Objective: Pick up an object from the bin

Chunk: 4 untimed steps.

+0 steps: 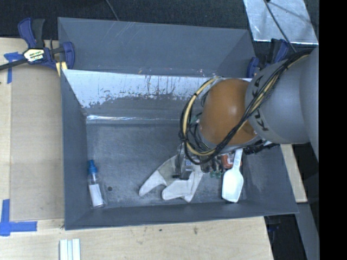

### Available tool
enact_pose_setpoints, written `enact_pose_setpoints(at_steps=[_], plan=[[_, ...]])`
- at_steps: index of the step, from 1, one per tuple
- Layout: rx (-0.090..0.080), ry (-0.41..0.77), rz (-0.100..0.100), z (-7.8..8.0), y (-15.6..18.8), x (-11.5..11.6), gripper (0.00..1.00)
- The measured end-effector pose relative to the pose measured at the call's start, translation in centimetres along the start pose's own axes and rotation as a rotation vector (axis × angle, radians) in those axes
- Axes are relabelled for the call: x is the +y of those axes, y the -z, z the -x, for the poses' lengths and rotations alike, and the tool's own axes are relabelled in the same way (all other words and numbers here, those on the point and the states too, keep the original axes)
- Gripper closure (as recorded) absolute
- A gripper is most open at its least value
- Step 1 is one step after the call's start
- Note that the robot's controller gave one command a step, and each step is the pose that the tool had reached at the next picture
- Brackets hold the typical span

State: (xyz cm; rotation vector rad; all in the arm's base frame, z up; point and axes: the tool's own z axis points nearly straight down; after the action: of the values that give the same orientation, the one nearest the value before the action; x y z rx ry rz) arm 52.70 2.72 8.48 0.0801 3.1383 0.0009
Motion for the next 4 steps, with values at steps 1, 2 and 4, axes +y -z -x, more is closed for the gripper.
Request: enact_pose_setpoints(at_steps=[1, 2, 4], plan=[[0.009, 0.004, -0.001, 0.0, 4.0, -0.5, 1.0], [0.002, 0.1, -0.001, 1.0, 10.7, -3.0, 1.0], [0.001, 0.196, -0.001, 0.7, 6.9, -4.4, 0.0]])
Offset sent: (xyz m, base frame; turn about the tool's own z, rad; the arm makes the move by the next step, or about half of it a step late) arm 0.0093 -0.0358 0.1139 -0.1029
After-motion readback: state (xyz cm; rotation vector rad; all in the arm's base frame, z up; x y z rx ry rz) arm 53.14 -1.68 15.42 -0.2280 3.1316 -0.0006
